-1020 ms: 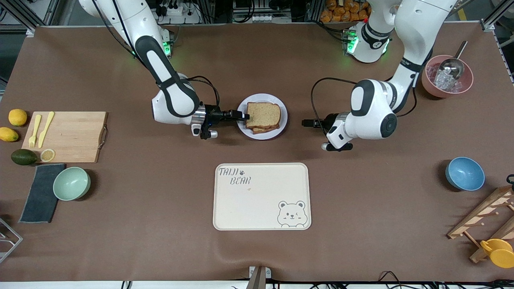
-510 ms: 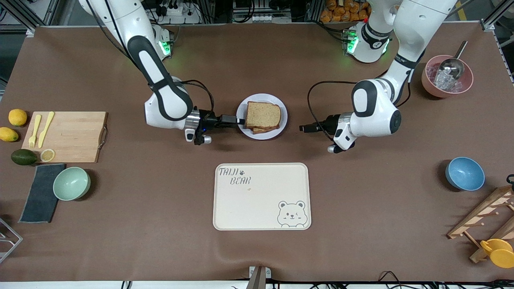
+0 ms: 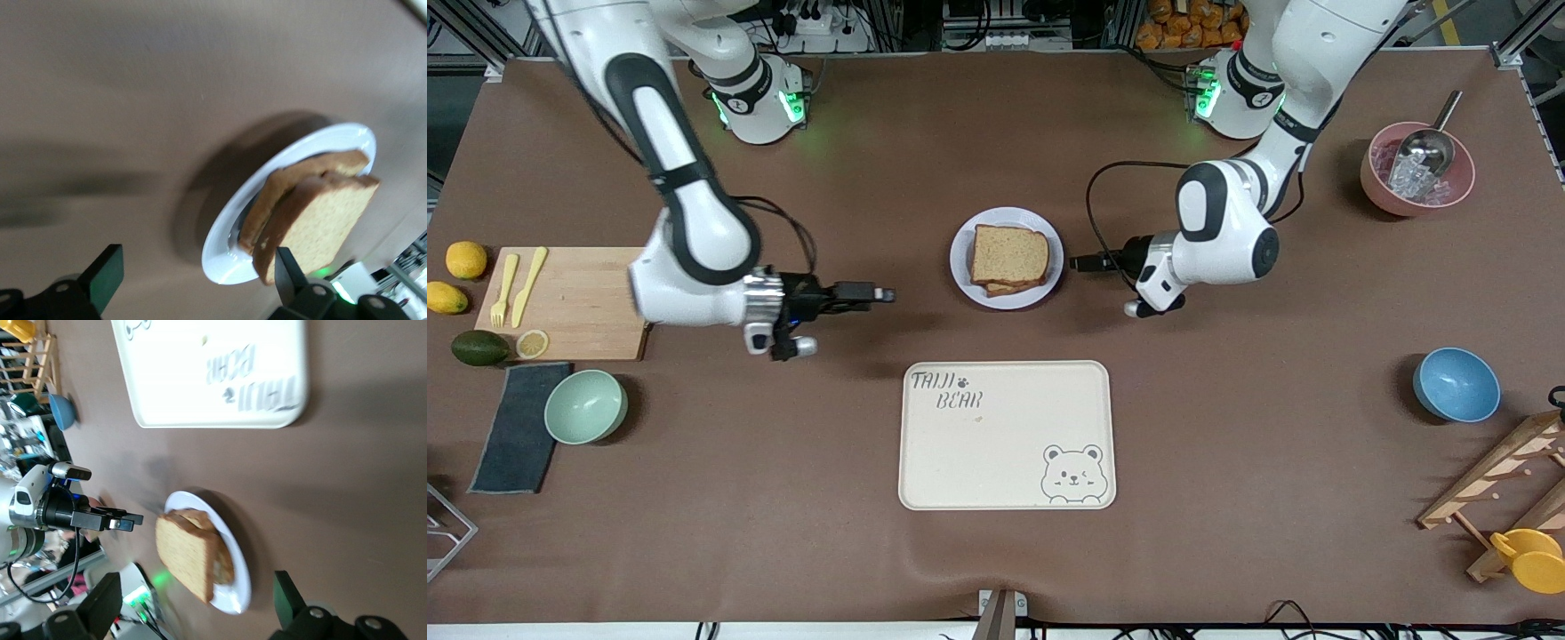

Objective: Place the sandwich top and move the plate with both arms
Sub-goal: 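Lay the bread on the egg toast and open the right gripper, then withdraw the right gripper while the left gripper reaches the plate rim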

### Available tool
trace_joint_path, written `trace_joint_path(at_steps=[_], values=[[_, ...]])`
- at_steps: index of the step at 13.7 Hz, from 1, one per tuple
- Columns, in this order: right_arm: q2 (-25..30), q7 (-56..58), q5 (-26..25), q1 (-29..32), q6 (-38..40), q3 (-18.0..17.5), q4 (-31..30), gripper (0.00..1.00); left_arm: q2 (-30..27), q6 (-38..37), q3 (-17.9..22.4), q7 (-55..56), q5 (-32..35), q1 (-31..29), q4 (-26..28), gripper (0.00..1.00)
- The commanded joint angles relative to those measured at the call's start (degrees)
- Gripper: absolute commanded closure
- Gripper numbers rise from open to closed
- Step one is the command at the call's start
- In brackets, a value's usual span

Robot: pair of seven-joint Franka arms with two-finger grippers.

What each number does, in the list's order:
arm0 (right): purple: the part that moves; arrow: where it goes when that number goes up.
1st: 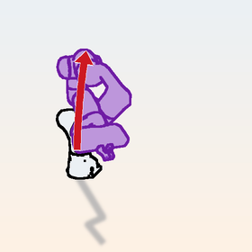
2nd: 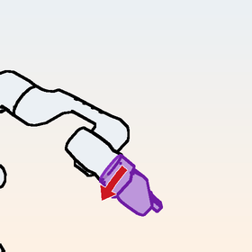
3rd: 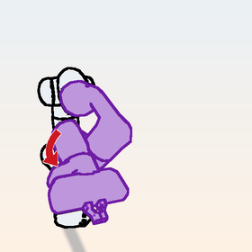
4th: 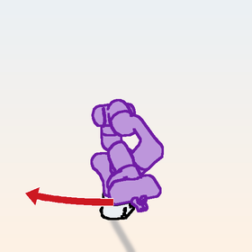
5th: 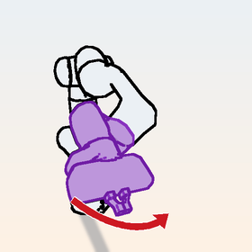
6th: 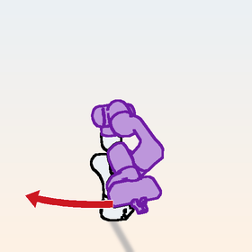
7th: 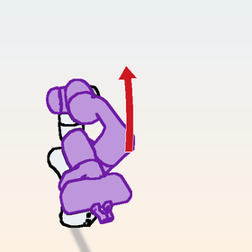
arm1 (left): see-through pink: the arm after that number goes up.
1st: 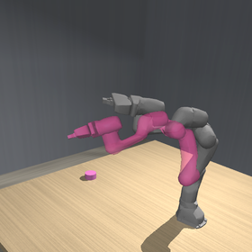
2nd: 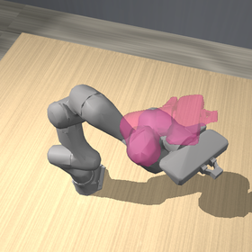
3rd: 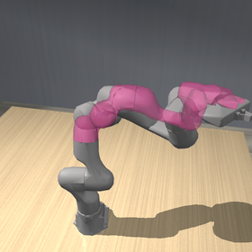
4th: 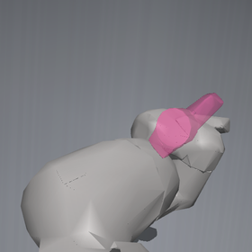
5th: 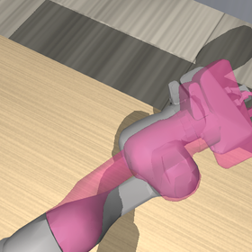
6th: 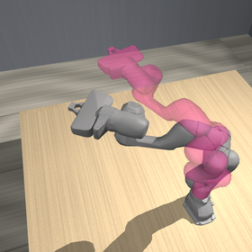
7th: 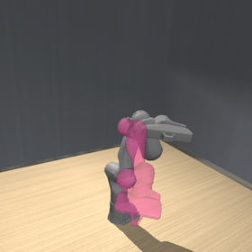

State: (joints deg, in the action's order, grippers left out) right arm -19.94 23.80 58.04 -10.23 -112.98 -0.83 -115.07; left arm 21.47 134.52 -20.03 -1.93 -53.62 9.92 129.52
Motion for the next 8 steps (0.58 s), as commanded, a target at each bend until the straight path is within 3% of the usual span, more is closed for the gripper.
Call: trace_joint_path(at_steps=[1,5,8], values=[[-0.19,-1.21,-11.5,8.27,8.8,-0.23,6.41,0.0,-0.03,1.45,-0.18,-6.31,-1.84,0.36,2.22,0.0],[-0.28,-2.17,-24.61,16.37,20.67,-0.23,17.31,0.0,1.55,3.2,-0.27,-11.77,-4.82,0.71,3.19,0.0],[-0.19,-13.22,-33.22,17.0,27.79,-0.31,27.58,0.0,1.38,3.47,-0.27,-15.46,-8.24,1.5,3.37,0.0]])
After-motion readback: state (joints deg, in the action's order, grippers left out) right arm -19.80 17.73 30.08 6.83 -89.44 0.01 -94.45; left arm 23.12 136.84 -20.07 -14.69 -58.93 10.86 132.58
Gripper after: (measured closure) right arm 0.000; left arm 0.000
